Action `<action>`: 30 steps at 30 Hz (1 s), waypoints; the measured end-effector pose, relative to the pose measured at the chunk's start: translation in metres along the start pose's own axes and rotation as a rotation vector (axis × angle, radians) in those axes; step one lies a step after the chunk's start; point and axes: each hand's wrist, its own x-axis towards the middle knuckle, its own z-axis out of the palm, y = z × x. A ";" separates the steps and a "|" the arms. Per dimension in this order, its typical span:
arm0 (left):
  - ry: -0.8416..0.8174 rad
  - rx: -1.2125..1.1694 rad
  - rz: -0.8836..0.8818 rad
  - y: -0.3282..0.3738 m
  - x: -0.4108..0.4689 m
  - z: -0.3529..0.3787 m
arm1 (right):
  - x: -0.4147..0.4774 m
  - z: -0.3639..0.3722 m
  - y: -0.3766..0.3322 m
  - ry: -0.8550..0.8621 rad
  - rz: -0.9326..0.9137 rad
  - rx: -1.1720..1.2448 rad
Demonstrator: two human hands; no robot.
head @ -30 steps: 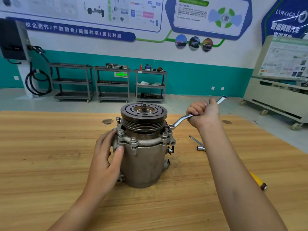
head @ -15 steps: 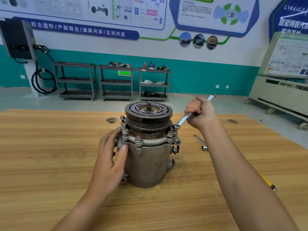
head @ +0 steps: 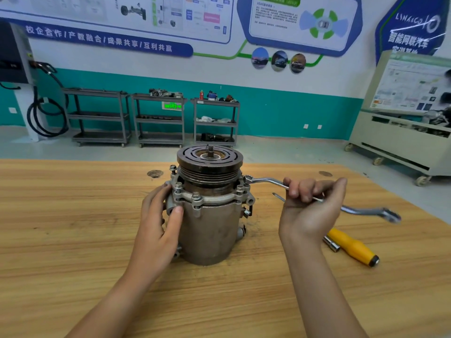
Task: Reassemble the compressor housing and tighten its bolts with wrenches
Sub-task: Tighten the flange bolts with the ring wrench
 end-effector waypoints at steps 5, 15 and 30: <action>-0.002 -0.009 -0.024 0.001 0.000 0.000 | -0.042 -0.006 0.015 -0.354 -0.335 -0.357; -0.039 0.004 -0.048 0.004 0.001 -0.004 | -0.056 0.033 0.055 -0.747 -1.019 -1.054; -0.021 -0.010 -0.069 0.005 0.001 -0.003 | 0.069 0.064 -0.033 -0.048 0.357 -0.011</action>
